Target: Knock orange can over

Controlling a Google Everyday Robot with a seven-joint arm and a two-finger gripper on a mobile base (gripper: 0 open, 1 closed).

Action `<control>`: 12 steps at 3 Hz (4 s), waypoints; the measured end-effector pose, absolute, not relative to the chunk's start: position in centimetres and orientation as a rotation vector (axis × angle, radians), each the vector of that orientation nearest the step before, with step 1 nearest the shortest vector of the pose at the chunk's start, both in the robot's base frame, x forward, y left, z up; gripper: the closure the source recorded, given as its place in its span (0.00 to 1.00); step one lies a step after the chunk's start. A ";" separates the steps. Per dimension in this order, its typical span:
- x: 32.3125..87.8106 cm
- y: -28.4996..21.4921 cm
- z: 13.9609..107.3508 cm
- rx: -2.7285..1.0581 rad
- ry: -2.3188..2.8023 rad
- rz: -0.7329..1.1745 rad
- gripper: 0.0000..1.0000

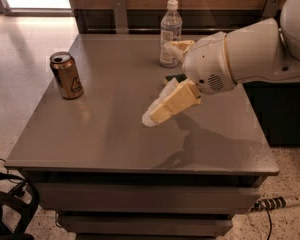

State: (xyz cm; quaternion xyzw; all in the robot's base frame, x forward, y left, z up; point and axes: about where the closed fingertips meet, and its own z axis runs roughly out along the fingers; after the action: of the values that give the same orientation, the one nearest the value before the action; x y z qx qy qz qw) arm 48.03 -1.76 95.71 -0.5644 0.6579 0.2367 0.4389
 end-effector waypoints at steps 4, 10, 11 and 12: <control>61.4 9.4 88.7 -1.217 1.568 0.731 0.00; 62.9 21.1 88.8 -1.211 1.289 0.976 0.28; 62.7 21.4 88.9 -1.215 1.286 0.981 0.58; 62.6 21.6 88.9 -1.218 1.284 0.984 0.83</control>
Offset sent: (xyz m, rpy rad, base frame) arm 0.1330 0.0625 -0.0296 -0.0267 0.0350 -0.0730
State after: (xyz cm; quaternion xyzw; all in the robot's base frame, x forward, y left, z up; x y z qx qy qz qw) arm 62.59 21.59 88.90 -0.5102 0.5378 0.4120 0.5299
